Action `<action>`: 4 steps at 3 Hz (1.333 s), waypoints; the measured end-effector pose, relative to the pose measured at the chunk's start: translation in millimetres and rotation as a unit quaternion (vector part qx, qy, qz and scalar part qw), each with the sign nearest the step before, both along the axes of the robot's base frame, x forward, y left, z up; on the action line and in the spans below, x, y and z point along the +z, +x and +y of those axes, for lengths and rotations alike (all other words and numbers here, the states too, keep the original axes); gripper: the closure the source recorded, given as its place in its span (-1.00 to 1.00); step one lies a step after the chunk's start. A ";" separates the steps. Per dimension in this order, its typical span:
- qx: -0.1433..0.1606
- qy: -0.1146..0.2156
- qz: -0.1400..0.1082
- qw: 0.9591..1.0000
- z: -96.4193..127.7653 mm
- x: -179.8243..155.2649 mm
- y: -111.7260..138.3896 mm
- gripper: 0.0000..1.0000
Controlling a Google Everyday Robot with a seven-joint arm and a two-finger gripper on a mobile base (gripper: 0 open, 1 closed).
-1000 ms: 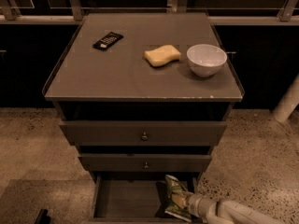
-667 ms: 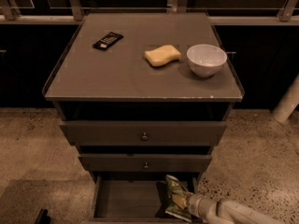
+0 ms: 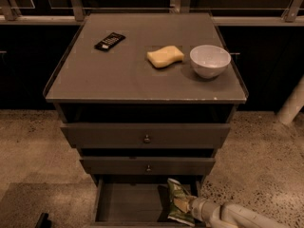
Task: Place green jalapeno chip bag into bottom drawer
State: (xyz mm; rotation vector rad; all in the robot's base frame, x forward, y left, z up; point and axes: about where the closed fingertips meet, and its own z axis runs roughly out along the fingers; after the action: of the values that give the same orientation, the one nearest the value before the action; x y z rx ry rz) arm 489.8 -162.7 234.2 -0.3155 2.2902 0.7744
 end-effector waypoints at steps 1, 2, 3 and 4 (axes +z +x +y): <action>0.000 0.000 0.000 1.000 0.0 0.0 0.0 -0.78; 0.000 0.000 0.000 1.000 0.3 0.0 0.0 -1.00; 0.000 0.000 0.000 1.000 0.3 0.0 0.0 -1.00; 0.003 -0.014 -0.007 1.000 -11.6 14.3 -14.6 -1.00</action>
Offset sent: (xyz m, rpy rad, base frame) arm 0.0000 0.0000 0.0000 0.0000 0.0000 0.0000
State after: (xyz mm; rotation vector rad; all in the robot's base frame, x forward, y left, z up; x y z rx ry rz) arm 475.2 -174.3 248.5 -0.3404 2.2898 0.7424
